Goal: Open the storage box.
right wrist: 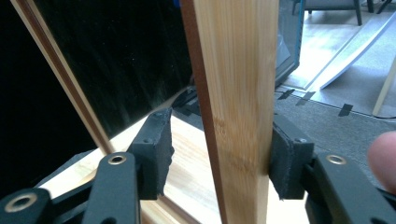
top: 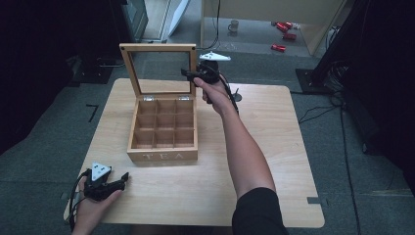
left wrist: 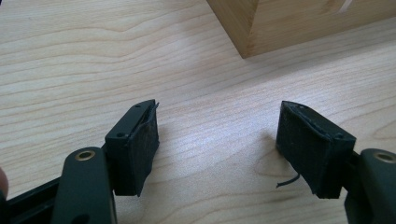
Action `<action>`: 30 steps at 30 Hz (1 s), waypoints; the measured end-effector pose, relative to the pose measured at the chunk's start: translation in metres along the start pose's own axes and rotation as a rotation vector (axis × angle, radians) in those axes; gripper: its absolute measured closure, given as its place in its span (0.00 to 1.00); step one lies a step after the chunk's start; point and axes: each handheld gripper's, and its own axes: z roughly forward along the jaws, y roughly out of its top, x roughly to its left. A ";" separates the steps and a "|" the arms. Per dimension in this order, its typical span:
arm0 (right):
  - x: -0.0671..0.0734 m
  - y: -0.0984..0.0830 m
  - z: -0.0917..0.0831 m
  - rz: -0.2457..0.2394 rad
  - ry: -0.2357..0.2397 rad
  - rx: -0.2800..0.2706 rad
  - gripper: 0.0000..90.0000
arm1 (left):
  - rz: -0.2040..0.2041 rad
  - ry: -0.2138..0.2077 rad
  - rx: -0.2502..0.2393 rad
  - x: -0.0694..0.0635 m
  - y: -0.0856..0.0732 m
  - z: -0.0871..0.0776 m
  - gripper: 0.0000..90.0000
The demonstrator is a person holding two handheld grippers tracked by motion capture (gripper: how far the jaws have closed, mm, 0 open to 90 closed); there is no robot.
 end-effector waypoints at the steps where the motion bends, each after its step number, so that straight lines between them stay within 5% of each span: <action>1: -0.002 0.001 0.002 0.006 -0.004 0.001 0.55 | 0.001 0.000 0.000 0.000 0.000 0.000 0.34; 5: -0.010 0.003 0.008 0.045 -0.020 0.001 0.59 | 0.006 -0.002 0.002 0.000 0.000 0.000 0.34; 9: -0.018 0.005 0.011 0.092 -0.100 0.000 0.74 | 0.007 -0.002 0.002 0.000 0.000 0.000 0.34; 23: -0.019 0.007 0.019 0.146 -0.160 0.020 0.73 | 0.002 0.000 0.000 -0.001 0.001 0.001 0.34; 25: -0.017 0.008 0.018 0.152 -0.166 0.023 0.71 | 0.002 0.000 0.000 -0.001 0.000 0.001 0.34; 30: -0.010 0.008 0.013 0.136 -0.186 0.055 0.42 | 0.001 0.000 0.000 -0.001 0.001 0.001 0.33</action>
